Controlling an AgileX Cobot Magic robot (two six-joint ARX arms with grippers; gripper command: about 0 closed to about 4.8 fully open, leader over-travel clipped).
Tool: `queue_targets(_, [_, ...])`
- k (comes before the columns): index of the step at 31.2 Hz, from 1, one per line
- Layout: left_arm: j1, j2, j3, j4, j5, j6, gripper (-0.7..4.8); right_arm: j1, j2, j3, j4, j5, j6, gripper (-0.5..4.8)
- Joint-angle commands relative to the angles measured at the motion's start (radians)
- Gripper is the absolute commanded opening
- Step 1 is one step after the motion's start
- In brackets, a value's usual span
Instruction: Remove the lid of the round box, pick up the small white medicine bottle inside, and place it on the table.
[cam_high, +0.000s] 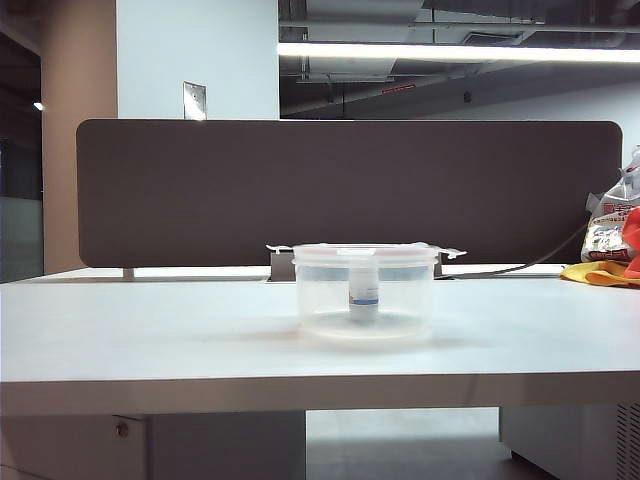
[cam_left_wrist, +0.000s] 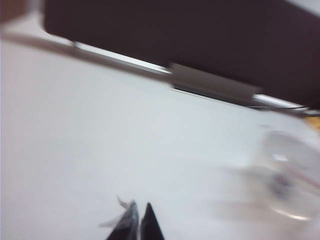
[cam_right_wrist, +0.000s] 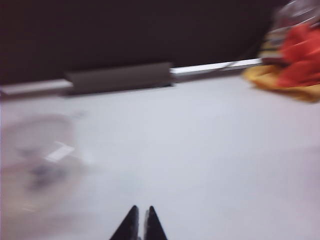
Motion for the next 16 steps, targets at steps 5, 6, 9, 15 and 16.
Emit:
queue_targets(5, [0.001, 0.003, 0.092, -0.068, 0.072, -0.058, -0.05, 0.002, 0.000, 0.037, 0.110, -0.098, 0.111, 0.27])
queue_targets(6, [0.001, 0.005, 0.107, -0.069, 0.056, -0.044, -0.05, 0.002, 0.000, 0.057, 0.097, -0.092, 0.110, 0.27])
queue_targets(9, [0.001, 0.020, 0.162, -0.056, 0.035, 0.009, -0.05, 0.002, 0.008, 0.139, 0.042, -0.043, 0.106, 0.27])
queue_targets(15, [0.001, 0.139, 0.265, -0.047, 0.041, 0.045, -0.05, 0.002, 0.122, 0.287, 0.032, -0.027, 0.064, 0.27])
queue_targets(16, [0.001, 0.166, 0.282, -0.047, 0.047, 0.045, -0.05, 0.002, 0.154, 0.311, 0.031, -0.027, 0.064, 0.27])
